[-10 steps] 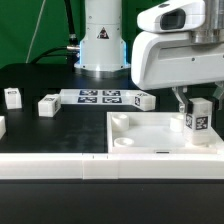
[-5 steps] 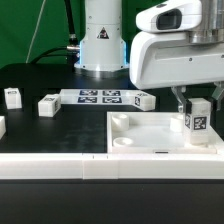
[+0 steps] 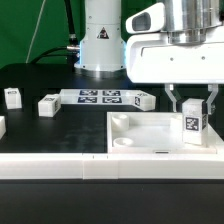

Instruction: Assemble one leg

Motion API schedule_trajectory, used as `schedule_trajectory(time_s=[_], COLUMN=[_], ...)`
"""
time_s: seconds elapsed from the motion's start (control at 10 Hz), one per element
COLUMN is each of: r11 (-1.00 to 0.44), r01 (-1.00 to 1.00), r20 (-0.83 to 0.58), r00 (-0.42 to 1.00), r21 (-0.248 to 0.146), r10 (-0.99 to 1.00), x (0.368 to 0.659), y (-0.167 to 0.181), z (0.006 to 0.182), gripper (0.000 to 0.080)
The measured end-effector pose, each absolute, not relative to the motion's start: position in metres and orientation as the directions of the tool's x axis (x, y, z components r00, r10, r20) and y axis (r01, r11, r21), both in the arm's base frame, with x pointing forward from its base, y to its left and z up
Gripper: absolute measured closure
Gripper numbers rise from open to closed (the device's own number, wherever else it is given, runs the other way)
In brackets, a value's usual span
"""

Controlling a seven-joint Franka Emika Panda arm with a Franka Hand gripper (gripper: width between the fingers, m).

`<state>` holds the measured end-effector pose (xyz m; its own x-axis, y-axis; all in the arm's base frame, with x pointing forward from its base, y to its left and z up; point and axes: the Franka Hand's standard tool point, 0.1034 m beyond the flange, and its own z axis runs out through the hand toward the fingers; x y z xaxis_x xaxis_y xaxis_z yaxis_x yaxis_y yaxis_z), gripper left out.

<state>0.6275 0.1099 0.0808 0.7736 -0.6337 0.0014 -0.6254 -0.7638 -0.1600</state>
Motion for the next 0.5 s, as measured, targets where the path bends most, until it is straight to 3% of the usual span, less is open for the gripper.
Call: schedule_trajectory(time_s=[0.2, 0.5], r11=[-0.477, -0.169], r01=[-0.867, -0.976], r20=[-0.055, -0.115], r00=[0.488, 0.185], r21=[-0.146, -0.135], r10=[-0.871, -0.976], x=[0.6258, 0.6267], y=[0.1120, 0.1103], z=[0.0799, 0.0794], gripper=[0.0505, 0.0505])
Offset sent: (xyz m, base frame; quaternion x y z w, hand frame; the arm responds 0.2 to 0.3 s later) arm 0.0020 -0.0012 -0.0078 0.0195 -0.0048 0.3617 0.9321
